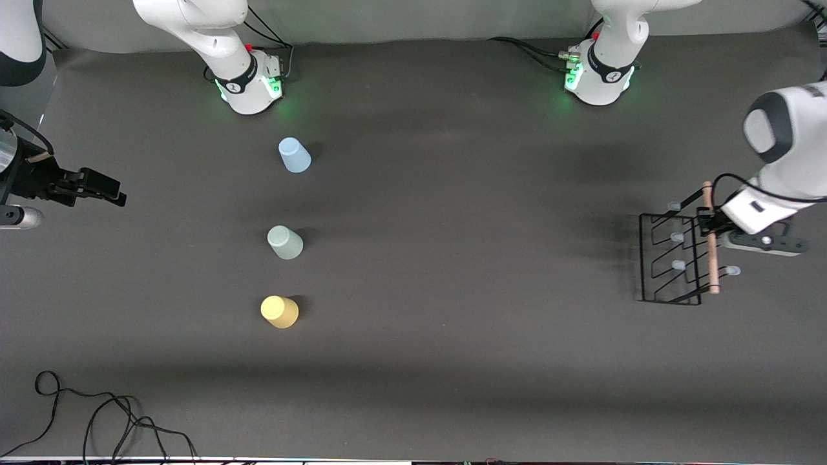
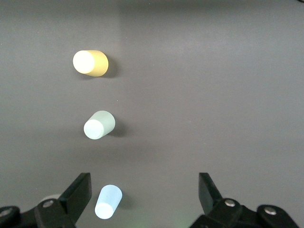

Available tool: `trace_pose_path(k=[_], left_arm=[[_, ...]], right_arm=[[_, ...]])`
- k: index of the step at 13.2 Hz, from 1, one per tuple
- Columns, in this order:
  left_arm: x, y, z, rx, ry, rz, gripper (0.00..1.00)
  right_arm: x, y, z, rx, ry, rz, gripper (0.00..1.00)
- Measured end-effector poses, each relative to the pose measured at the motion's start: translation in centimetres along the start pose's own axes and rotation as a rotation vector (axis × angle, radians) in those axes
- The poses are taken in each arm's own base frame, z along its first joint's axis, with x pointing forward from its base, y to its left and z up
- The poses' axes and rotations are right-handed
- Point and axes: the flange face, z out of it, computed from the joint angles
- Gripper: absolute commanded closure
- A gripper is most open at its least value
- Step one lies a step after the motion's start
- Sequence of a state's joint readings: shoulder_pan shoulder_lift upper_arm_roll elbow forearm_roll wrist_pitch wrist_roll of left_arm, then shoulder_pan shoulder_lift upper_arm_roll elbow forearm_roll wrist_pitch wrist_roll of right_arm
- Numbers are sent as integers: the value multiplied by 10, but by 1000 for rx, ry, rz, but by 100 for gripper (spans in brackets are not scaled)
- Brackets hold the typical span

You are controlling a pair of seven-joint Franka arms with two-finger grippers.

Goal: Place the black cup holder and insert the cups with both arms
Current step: 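Carry the black rack with the left gripper to the table middle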

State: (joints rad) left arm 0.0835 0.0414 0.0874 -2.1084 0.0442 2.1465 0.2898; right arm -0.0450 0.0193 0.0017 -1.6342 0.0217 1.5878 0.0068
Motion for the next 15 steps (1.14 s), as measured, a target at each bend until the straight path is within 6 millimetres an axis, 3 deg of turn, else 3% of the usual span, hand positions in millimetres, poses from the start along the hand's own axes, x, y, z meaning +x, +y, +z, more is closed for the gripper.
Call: trace_pose_path(k=[2, 4, 6, 8, 10, 12, 15], left_arm=[[7, -12, -61, -3, -17, -30, 100], [8, -18, -107, -3, -20, -41, 100], [10, -17, -123, -4, -23, -39, 100], [17, 3, -122, -16, -26, -45, 100], [34, 69, -120, -31, -31, -91, 100], [43, 158, -123, -29, -31, -124, 100], [41, 299, -128, -35, -24, -146, 100]], right_arm=[[0, 0, 0, 0, 0, 0, 0], [0, 0, 0, 0, 0, 0, 0], [0, 0, 0, 0, 0, 0, 0], [0, 0, 0, 0, 0, 0, 0], [0, 0, 0, 0, 0, 0, 0], [0, 0, 0, 0, 0, 0, 0], [0, 0, 0, 0, 0, 0, 0]])
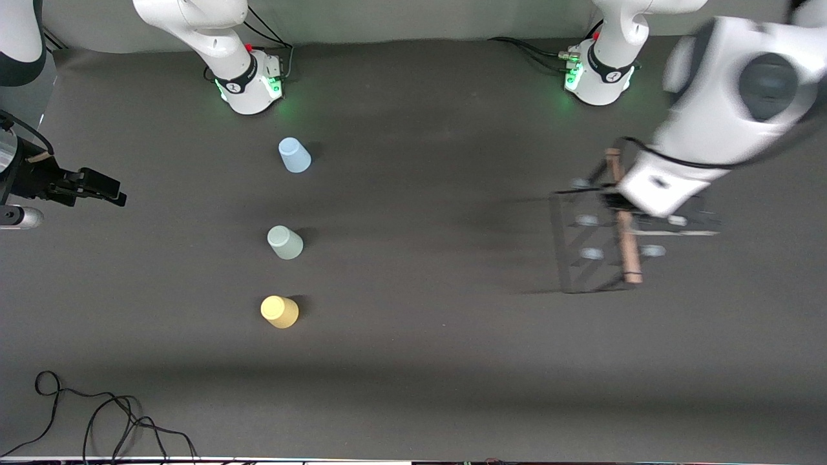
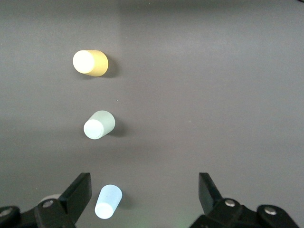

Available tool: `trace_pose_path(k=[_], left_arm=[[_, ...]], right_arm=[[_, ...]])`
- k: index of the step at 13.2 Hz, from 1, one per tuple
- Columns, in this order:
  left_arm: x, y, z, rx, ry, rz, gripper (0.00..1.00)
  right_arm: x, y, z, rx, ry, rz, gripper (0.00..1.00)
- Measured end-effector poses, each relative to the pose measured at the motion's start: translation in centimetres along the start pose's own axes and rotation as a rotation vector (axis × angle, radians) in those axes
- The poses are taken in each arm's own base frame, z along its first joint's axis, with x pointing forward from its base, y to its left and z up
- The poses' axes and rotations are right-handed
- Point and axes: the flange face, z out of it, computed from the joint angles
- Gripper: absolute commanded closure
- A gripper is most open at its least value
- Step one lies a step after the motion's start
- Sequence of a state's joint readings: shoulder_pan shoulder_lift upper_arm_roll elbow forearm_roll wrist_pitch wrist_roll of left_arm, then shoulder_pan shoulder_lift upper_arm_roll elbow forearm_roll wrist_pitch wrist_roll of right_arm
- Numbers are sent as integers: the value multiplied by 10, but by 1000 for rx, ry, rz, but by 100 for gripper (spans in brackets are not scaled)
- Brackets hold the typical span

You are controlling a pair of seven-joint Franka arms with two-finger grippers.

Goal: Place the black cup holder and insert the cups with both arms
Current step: 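Carry the black rack with the left gripper to the table middle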

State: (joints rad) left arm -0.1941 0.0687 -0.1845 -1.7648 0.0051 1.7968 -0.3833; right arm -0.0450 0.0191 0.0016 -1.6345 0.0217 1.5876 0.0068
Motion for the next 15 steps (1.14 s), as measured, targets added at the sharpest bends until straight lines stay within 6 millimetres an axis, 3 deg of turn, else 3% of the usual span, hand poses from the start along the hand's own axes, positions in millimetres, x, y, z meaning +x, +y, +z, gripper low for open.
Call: trace_pose_path(k=[3, 6, 9, 11, 15], left_arm=[[-30, 125, 4, -29, -3, -53, 100], [-74, 242, 30, -33, -22, -99, 100], [-102, 331, 62, -48, -3, -148, 100], [-101, 363, 84, -64, 19, -172, 100], [-83, 380, 133, -82, 49, -171, 100]], right_arm=[[0, 0, 0, 0, 0, 0, 0], [0, 0, 0, 0, 0, 0, 0], [0, 0, 0, 0, 0, 0, 0], [0, 0, 0, 0, 0, 0, 0], [0, 0, 0, 0, 0, 0, 0]])
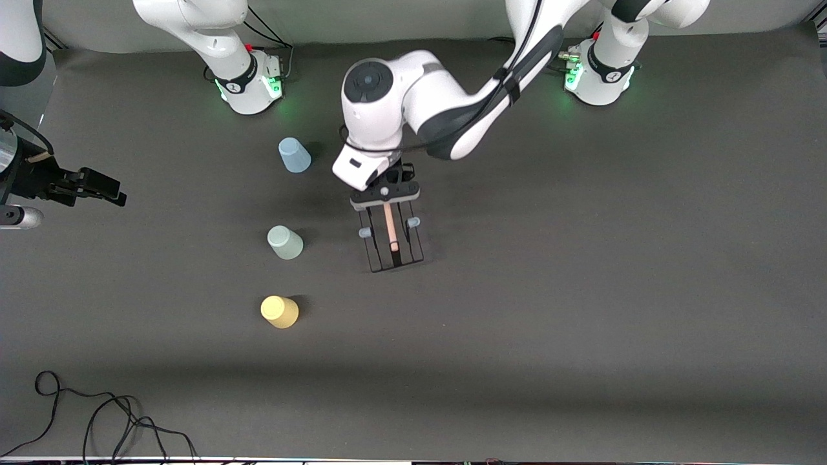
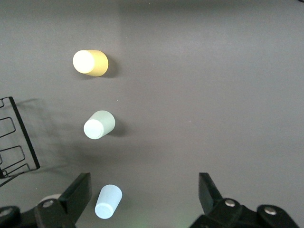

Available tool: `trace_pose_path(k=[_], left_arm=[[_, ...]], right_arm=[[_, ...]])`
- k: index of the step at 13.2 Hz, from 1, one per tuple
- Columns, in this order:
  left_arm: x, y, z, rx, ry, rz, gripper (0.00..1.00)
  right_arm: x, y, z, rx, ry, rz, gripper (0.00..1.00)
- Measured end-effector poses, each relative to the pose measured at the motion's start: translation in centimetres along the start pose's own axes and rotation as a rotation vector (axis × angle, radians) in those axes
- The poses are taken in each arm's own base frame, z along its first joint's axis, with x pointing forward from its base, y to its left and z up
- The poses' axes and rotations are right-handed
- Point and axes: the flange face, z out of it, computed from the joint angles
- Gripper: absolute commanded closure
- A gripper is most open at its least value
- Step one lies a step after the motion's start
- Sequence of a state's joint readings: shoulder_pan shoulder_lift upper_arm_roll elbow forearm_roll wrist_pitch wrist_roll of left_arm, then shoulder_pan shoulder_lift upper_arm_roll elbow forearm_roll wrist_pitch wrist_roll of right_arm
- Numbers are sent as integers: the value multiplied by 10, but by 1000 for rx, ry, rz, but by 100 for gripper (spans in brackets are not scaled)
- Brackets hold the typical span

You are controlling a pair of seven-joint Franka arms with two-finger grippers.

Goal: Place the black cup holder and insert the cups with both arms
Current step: 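Carry the black rack with the left gripper to the table middle, then release the rack and withdraw the left gripper while the right gripper reaches the green cup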

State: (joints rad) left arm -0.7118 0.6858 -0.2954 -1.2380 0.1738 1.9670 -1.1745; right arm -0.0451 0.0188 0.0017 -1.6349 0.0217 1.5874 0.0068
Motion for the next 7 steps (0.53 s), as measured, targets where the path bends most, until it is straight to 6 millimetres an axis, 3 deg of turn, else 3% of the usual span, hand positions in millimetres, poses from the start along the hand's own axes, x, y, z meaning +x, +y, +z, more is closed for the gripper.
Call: trace_pose_path(k=[3, 7], left_arm=[[1, 7, 24, -23, 8, 8, 100], [-9, 16, 34, -38, 18, 29, 100]], right_arm=[[0, 0, 0, 0, 0, 0, 0], [-2, 0, 1, 0, -16, 0, 0]])
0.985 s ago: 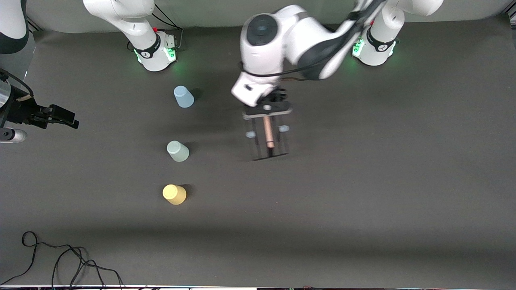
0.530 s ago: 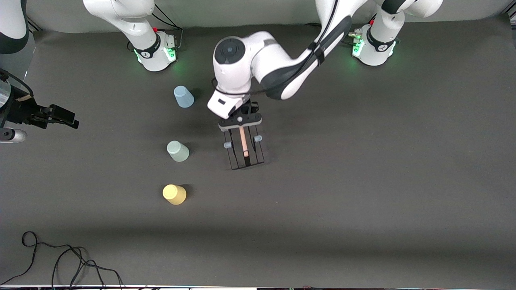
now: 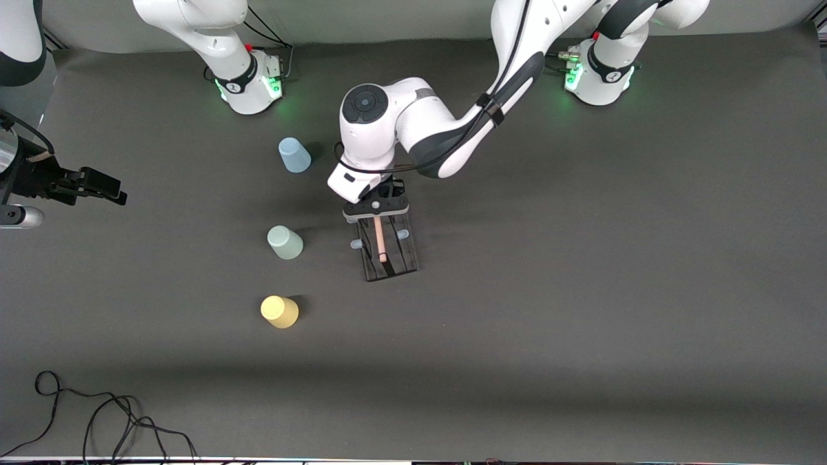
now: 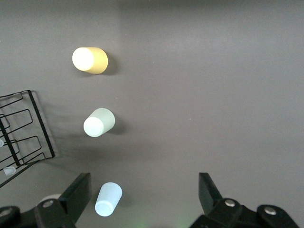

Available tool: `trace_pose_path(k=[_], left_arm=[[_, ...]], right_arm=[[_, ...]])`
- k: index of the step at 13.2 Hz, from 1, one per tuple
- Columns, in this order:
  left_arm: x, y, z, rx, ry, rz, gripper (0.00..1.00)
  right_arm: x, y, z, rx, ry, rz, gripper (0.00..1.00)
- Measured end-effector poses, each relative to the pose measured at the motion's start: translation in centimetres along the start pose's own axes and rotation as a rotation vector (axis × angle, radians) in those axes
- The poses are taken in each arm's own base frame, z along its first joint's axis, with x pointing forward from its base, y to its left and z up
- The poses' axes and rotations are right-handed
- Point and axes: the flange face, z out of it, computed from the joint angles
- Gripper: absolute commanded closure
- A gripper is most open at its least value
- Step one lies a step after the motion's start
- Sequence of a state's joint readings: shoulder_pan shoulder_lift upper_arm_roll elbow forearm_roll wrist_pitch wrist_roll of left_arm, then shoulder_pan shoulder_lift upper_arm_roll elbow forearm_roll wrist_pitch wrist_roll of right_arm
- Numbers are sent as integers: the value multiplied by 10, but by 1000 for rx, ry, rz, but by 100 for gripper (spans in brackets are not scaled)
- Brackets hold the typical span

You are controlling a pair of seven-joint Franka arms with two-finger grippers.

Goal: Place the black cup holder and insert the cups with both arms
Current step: 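Release the rack and withdraw the left gripper while the right gripper reaches the green cup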

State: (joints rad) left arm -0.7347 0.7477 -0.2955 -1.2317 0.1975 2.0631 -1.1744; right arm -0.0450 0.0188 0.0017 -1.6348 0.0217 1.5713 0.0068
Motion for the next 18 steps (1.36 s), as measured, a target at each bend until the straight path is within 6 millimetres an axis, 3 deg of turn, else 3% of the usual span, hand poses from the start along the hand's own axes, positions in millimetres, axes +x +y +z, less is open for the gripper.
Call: trace_pose_path(k=[4, 5, 7, 8, 10, 14, 16, 18], left_arm=[[0, 1, 9, 15, 39, 29, 100], [1, 1, 9, 11, 45, 33, 100], [1, 2, 9, 5, 50, 54, 97], [1, 2, 9, 4, 50, 62, 1], [1, 3, 7, -1, 53, 64, 0], [20, -1, -24, -10, 75, 37, 0], [51, -24, -58, 16, 79, -6, 0], [87, -62, -103, 24, 28, 14, 0]], right_arm=[[-2, -8, 2, -2, -18, 64, 0], [-3, -21, 2, -4, -20, 80, 0], [-7, -69, 5, -13, -23, 127, 0], [-11, -97, 9, -20, -27, 148, 0], [-13, -137, 34, -27, -23, 152, 0], [-7, -144, 127, -15, 9, 149, 0], [-11, -148, 175, 4, 26, 147, 0], [-18, -157, 222, 10, 32, 132, 0]])
